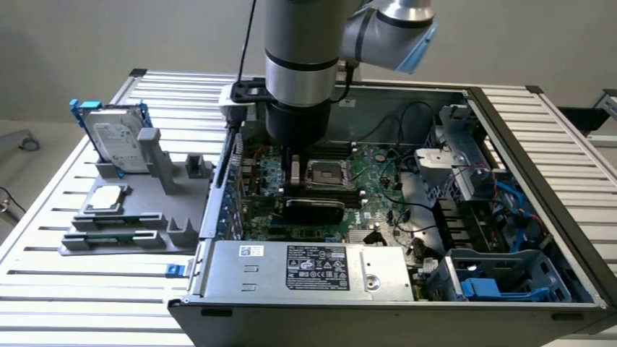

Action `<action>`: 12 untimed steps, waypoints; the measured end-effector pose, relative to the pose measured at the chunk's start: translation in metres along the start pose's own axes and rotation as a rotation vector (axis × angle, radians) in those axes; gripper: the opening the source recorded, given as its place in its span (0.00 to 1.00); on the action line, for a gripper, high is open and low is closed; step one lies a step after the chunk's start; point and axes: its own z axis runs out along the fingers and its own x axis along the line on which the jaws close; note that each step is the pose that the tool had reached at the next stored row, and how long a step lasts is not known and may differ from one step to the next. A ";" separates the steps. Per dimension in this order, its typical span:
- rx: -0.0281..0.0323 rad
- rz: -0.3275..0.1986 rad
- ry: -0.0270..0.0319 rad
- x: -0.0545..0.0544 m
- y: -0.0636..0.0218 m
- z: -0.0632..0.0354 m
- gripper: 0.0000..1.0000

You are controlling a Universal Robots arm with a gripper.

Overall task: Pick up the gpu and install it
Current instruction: 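Press down on the gpu until it lock into place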

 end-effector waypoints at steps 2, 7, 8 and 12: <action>-0.0001 0.000 -0.0005 0.000 0.0057 -0.0008 0.11; -0.0008 0.000 -0.0017 -0.001 0.0155 -0.0042 0.11; -0.0012 0.000 -0.0018 -0.001 0.0167 -0.0053 0.11; -0.0041 0.000 -0.0019 -0.001 0.0216 -0.0098 0.11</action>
